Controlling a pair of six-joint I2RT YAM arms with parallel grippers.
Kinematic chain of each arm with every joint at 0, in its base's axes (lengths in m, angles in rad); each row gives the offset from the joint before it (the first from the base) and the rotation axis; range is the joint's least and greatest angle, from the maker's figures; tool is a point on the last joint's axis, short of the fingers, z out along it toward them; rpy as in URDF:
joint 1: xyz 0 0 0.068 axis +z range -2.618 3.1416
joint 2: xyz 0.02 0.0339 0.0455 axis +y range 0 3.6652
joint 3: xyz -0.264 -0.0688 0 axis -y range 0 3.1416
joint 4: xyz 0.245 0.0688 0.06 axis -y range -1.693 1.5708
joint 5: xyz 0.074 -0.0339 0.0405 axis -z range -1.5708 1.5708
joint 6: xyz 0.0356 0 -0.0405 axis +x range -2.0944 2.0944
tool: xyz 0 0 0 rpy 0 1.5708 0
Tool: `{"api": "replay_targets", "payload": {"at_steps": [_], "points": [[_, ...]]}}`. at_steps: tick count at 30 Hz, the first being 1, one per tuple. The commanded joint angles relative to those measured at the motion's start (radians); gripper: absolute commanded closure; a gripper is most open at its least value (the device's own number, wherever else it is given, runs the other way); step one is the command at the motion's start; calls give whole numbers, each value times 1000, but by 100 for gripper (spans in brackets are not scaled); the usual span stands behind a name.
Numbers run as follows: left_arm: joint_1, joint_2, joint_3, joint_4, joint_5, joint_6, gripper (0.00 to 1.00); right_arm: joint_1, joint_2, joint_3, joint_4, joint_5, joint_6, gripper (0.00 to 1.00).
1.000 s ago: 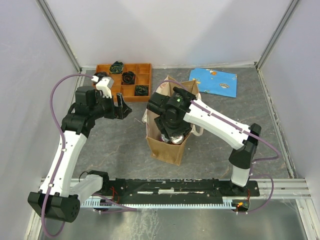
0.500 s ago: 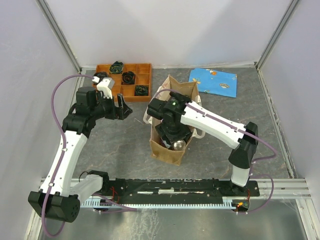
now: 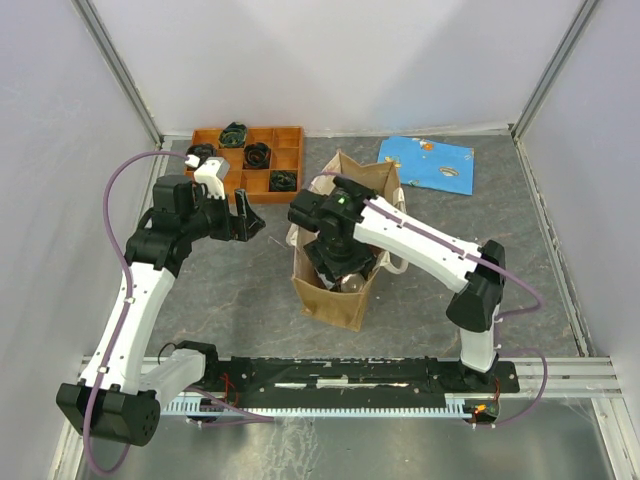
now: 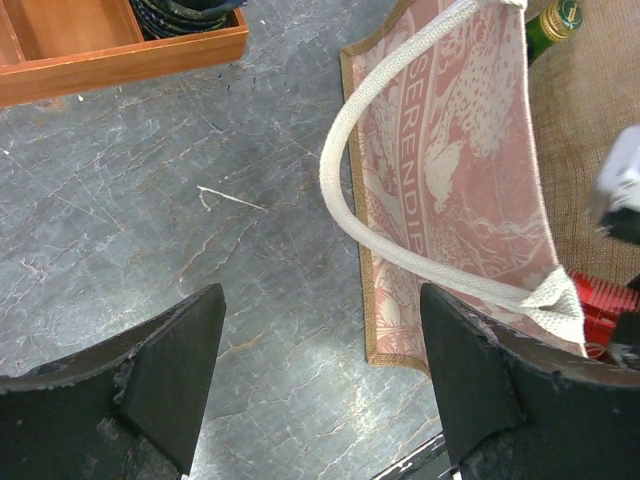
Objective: Place the beverage into the canvas bag
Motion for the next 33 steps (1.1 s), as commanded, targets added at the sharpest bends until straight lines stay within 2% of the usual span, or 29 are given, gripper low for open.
{"api": "replay_targets", "payload": {"at_steps": [1,8,13,18,26,33], "points": [[1,-10,1,46,9,29,15,-19,-23,197,-77,95,14,100],[1,8,11,58,16,20,15,-56,-10,431,-166,191,21,100],[0,14,12,59,16,21,15,-95,-56,455,-162,268,44,100],[-1,24,18,57,19,25,15,-239,-151,455,-179,337,40,100],[-4,51,34,61,24,29,15,-451,-326,307,-179,388,-3,100],[-13,68,45,67,23,27,15,-548,-424,99,-151,363,-14,100]]}}
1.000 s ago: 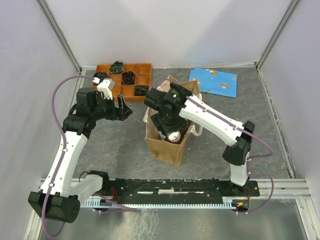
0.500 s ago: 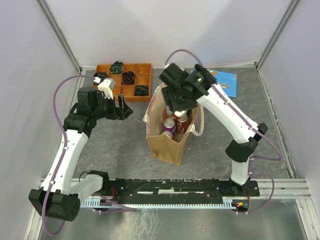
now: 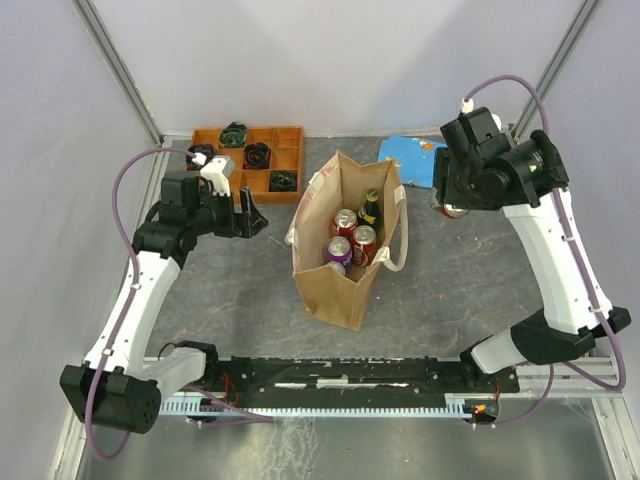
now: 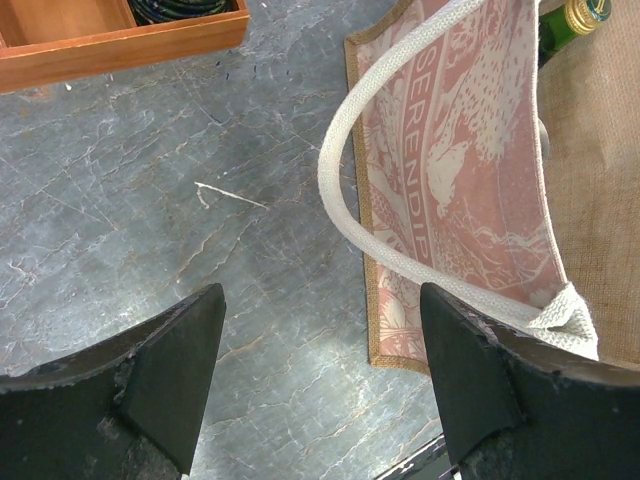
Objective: Place the beverage into the canvas bag
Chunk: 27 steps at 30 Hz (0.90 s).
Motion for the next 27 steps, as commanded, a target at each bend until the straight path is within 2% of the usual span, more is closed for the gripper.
{"api": "replay_targets", "payload": {"at_steps": [1,7,11,18,27], "points": [[-7,5,44,49,21,28,16,-40,-32,-133,-117,-17,-18,100],[-12,13,49,52,18,29,16,-68,-93,-521,13,-158,-27,100],[-13,14,49,53,16,31,16,-89,-121,-699,119,-230,-22,100],[-12,16,49,55,13,34,16,-117,-117,-919,267,-275,-27,100],[-13,0,41,46,7,32,16,-121,-201,-1044,387,-183,21,100]]}}
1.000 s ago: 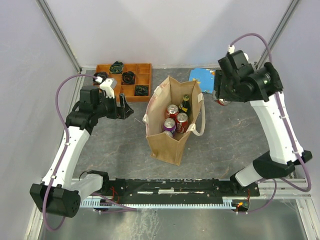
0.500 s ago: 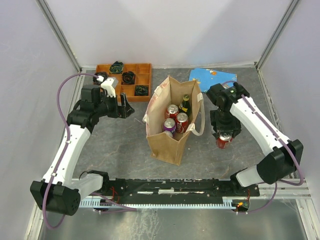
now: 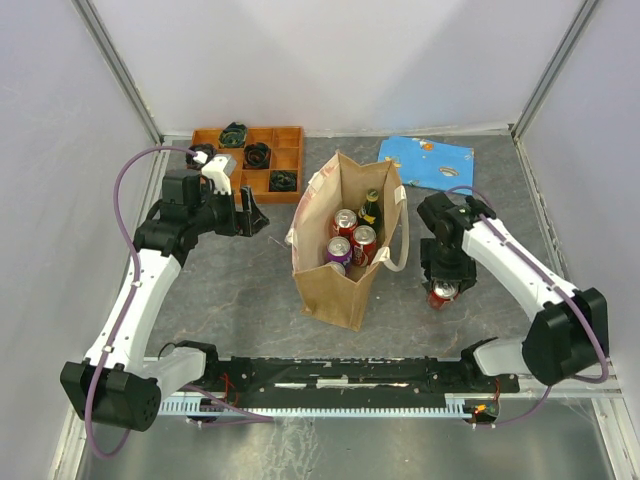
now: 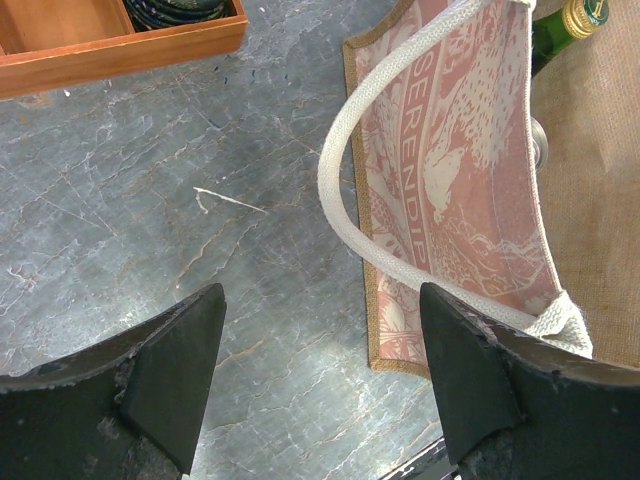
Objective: Place the beverage into the canvas bag
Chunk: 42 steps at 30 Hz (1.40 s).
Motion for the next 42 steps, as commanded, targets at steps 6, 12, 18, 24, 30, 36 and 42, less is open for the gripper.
{"api": "replay_targets", "payload": {"at_steps": [6,12,18,24,30,36,42], "points": [[-7,-21,39,30,8,32,16,-11,-62,-111,98,20,31,54],[-7,-33,40,20,15,38,16,-13,-52,-152,130,0,33,28],[-8,-43,39,12,17,43,16,-14,-67,-148,145,1,24,12],[-8,-51,37,12,20,40,16,-13,-100,-145,154,31,33,12],[-7,-52,38,9,20,42,16,-17,-133,-134,132,64,49,15],[-8,-49,40,8,21,47,16,-18,-150,-158,132,72,63,24],[-7,-46,41,8,21,46,16,-22,-140,-186,156,42,70,43]]}}
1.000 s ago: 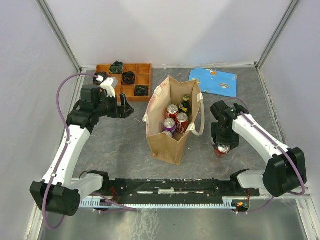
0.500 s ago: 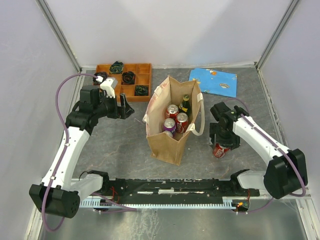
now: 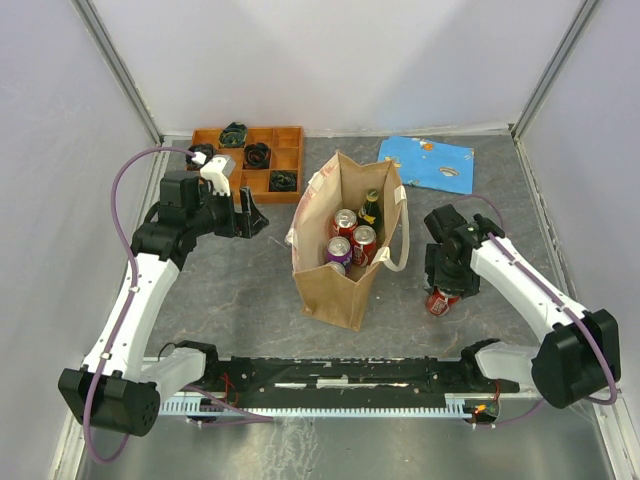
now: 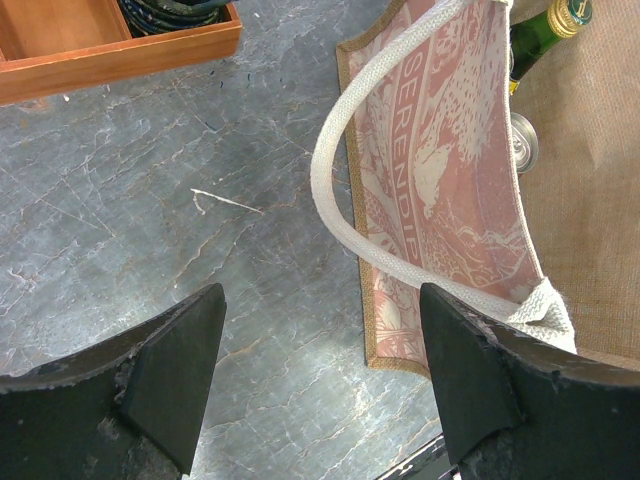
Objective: Place the beverage into the canvas bag
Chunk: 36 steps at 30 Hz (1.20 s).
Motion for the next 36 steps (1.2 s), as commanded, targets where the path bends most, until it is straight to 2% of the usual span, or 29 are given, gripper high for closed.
{"api": "replay_targets", "payload": {"at_steps": [1,3,4,7,14,19,23,26,30,33,36], "points": [[-3,-20,41,16,20,46,16,-7,-10,-21,13,-4,19,57],[-2,-20,41,17,19,46,16,-9,-20,5,1,-7,24,92],[-3,-20,41,17,18,46,16,-9,-25,28,-8,-4,24,99],[-2,-19,40,17,18,46,15,-8,-29,159,-75,14,17,100],[-2,-12,37,38,23,41,15,-9,76,604,-242,61,-57,100],[-2,-11,37,48,23,38,16,-8,179,904,-289,-3,-94,100],[-2,-13,31,48,23,35,15,-3,239,1108,-258,-111,-107,100],[-2,-13,30,50,21,36,16,51,302,1280,-266,-138,-105,100],[-2,-11,32,49,16,33,16,182,419,1538,-342,-65,-117,100],[-3,-13,28,48,13,29,16,278,457,1567,-358,-38,-104,100],[-3,-16,28,42,12,29,15,357,447,1448,-323,-21,-82,100]]}}
